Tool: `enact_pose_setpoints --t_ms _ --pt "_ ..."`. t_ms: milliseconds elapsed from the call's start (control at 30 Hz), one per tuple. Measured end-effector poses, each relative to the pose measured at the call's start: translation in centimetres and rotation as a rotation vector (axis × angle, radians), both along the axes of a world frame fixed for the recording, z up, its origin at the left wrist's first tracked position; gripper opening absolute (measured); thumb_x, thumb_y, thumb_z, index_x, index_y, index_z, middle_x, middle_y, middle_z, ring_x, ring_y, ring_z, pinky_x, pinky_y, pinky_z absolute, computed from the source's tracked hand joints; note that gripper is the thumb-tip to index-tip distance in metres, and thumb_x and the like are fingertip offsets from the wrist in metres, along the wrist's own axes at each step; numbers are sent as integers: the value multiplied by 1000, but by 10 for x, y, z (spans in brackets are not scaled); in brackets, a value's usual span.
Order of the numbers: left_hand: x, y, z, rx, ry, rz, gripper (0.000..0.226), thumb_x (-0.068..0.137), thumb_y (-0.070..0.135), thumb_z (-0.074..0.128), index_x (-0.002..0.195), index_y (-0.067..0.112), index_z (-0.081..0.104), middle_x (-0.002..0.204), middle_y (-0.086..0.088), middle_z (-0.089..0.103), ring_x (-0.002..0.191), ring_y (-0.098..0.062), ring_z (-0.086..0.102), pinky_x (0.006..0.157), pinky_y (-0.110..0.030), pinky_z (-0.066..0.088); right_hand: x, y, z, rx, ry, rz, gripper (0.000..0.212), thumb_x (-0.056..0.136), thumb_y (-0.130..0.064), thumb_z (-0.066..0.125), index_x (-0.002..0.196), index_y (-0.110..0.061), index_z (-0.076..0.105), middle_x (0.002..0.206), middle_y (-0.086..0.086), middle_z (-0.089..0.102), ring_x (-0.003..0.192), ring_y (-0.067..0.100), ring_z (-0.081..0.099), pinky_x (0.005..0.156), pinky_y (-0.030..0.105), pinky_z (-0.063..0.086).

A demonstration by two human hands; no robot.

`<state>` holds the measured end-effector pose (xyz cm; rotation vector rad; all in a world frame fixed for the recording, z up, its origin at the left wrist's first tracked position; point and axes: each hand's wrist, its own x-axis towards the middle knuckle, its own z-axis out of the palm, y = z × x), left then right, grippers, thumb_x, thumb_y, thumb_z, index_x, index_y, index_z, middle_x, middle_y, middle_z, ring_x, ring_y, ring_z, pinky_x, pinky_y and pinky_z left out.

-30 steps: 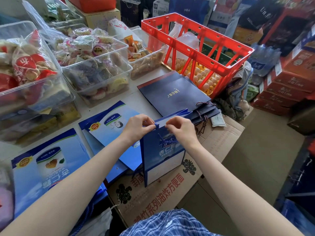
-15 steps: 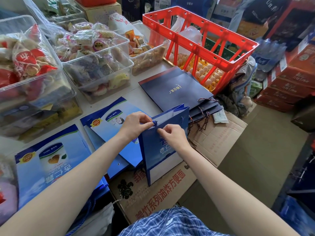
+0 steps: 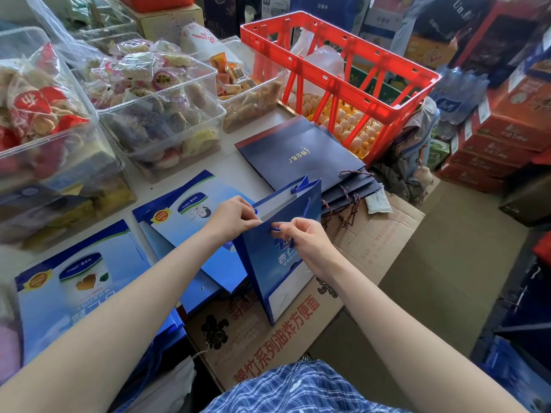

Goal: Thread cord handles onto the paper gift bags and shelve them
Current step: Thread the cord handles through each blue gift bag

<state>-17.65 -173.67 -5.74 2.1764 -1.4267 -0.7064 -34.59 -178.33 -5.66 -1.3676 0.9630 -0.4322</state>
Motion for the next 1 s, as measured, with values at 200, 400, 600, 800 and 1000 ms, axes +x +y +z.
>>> enact_pose_setpoints --t_ms 200,400,600,800,1000 --pt "-3 4 -8 181 162 -32 30 94 33 50 78 9 59 93 -7 44 83 -19 44 69 -38 51 -6 -3 -8 -15 33 -4 34 92 -4 53 59 -13 50 108 12 69 99 21 65 64 16 45" --pt "-8 2 -3 27 45 -96 22 87 17 63 101 2 70 120 -8 51 99 -17 51 77 -23 41 -8 -7 -7 97 -87 -51 29 87 3 49 59 -8 50 109 8 69 103 25 65 90 36 48" --pt "-11 1 5 -103 -104 -164 20 89 15 60 101 2 70 125 -6 53 105 -23 56 91 -30 45 -23 -30 11 -297 178 65 27 89 -17 61 66 -3 62 103 6 71 84 10 63 74 27 48" --pt "-26 23 -4 -292 -168 -305 11 84 9 66 81 0 71 120 -8 55 104 -20 55 90 -36 48 -53 -71 15 -1024 681 401 29 85 -9 61 114 -15 62 133 3 44 115 24 39 100 38 38" --pt "-31 32 0 -378 -436 -588 43 86 47 45 62 21 70 123 8 59 118 -13 40 98 -34 27 -61 -57 0 -943 582 163 10 82 2 61 85 0 70 117 11 56 100 28 58 88 31 43"
